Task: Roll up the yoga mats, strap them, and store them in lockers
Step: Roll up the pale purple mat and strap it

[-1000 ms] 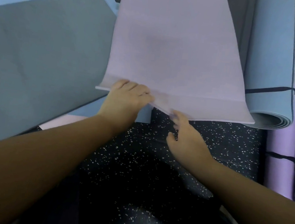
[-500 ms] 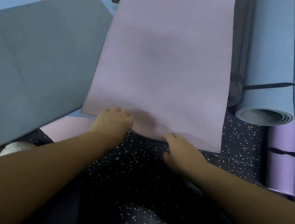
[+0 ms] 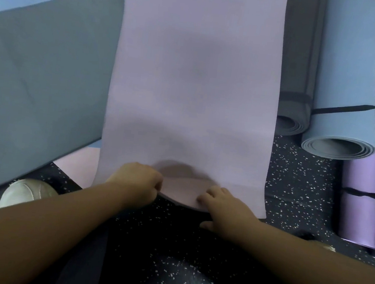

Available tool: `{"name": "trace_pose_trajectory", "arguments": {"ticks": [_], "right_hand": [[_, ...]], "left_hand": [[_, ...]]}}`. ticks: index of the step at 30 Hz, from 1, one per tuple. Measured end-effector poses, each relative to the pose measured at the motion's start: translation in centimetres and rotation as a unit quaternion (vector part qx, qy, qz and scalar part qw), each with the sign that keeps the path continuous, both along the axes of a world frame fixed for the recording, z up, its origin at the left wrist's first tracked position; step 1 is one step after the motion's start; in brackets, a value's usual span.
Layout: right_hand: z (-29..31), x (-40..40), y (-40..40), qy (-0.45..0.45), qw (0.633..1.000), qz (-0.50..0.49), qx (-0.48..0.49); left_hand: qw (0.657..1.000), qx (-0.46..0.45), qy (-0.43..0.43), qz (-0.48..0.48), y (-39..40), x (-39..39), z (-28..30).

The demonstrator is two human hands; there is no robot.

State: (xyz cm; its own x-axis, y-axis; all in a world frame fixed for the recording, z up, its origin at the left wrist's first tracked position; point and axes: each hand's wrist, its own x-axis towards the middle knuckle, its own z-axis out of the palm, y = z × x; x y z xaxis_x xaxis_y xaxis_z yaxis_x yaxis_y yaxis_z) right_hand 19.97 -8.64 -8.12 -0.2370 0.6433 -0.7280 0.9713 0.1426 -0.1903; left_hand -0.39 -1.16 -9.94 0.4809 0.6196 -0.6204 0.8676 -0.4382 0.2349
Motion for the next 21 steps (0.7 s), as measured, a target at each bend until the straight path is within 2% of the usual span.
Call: {"name": "trace_pose_trajectory", "arguments": {"ticks": [6,10,13,17,19,21], "right_hand": [[-0.5,0.3,-0.8,0.001,0.997,0.024,0.068],[-0.6,0.2,-0.3,0.004,0.997,-0.007,0.072],[0.3,0.3,0.9,0.000,0.995,-0.060,0.078],[1.4,0.6,2.8,-0.012,0.988,-0.115,0.101],[1.2,0.8,3.6,-0.010,0.985,-0.127,0.115],[0.8,1.1,4.1,-0.014,0.983,-0.131,0.124]], "left_hand": [[0.998,-0.056,-0.041,-0.001,0.1,-2.2,-0.5],[0.996,-0.026,-0.082,0.011,-0.3,-3.6,-0.9],[0.989,0.064,-0.134,-0.013,0.2,-3.8,-0.7],[0.943,0.271,-0.166,-0.099,0.8,-2.7,-0.8],[0.927,0.315,-0.155,-0.130,0.6,-1.8,-0.6],[0.923,0.320,-0.156,-0.144,0.0,-1.1,-0.8]]}}
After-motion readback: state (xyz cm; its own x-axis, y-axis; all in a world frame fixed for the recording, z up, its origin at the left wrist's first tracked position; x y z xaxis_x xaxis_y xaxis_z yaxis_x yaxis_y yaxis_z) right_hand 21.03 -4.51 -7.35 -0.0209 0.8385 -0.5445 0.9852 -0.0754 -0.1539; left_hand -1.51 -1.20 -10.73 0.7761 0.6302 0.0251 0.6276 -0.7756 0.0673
